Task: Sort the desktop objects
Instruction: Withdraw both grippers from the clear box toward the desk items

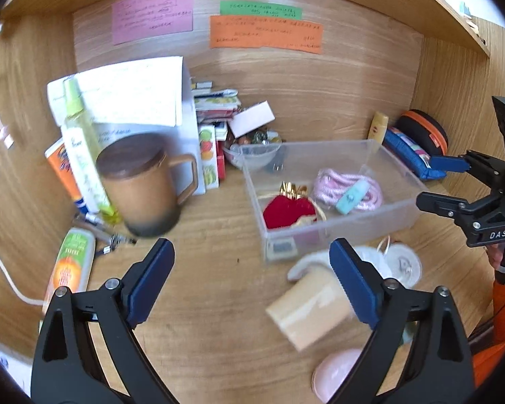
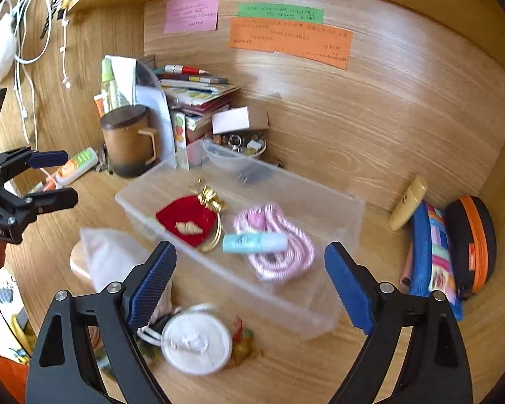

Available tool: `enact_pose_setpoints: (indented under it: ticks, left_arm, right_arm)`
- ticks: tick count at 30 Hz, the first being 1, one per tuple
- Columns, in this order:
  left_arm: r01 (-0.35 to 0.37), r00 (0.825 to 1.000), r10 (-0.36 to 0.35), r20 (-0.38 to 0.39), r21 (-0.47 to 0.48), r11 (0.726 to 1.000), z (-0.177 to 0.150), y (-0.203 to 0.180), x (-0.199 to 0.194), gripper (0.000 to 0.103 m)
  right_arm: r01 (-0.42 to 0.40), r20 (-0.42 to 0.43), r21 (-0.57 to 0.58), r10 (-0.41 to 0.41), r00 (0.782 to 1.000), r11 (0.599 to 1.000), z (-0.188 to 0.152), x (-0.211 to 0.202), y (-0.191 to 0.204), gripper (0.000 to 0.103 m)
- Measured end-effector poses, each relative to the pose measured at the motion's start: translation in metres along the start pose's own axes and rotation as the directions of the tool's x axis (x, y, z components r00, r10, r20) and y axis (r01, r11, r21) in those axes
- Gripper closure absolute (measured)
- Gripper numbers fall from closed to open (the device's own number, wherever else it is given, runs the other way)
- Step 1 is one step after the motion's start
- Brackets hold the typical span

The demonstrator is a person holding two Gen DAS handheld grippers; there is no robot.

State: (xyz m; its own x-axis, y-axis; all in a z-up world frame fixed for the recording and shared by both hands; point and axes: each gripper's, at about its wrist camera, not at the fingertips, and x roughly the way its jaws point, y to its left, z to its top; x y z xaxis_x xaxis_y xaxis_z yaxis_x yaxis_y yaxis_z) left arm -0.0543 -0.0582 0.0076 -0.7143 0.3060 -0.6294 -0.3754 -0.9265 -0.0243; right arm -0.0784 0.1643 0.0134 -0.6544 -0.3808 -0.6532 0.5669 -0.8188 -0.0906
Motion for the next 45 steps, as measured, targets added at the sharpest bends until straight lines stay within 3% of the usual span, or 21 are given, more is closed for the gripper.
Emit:
enact_pose_setpoints:
  ticks: [7,14,21,27,33,38,45]
  left_arm:
    - [0.010,1.000,-0.011,-0.017,-0.043,0.999,-0.031,-0.007,-0.016,0.008]
    - [0.005,1.000,-0.006,-0.023,-0.043,0.999,-0.062,-0.026,-0.032,0.007]
    - [0.085,0.996,-0.085,-0.016,-0.028,0.996,-0.089,-0.043,-0.045,0.004]
    - [0.121,0.991,-0.123,-0.060,-0.046,0.992,-0.102,-0.054,-0.032,0.004]
    - [0.070,0.991,-0.073,-0.110,-0.033,0.997,-0.111,-0.063,-0.011,0.004]
    - [0.091,0.992,-0.096,-0.080,-0.067,0.994,-0.109,-0.061,-0.007,0.004]
    - [0.100,0.993,-0.104,-0.055,-0.066,0.993,-0.110,-0.056,-0.008,0.004]
  right_arm:
    - [0.007,-0.037,0.049,-0.005,0.999,0.999,-0.036,-0.009,0.015,0.014]
    - [-0.056,-0.080,0.063,0.061,0.995,0.996,-0.070,-0.015,0.042,0.014]
    - [-0.125,-0.100,0.092,0.134,0.986,0.988,-0.098,-0.019,0.064,0.014]
    - [-0.117,-0.141,0.088,0.129,0.982,0.989,-0.106,-0.005,0.073,0.014]
    - [-0.108,-0.171,0.135,0.131,0.976,0.985,-0.113,0.009,0.069,0.015]
    - [-0.155,-0.177,0.139,0.179,0.968,0.978,-0.113,0.013,0.073,0.016]
    - [-0.150,-0.182,0.134,0.173,0.968,0.980,-0.110,0.017,0.080,0.021]
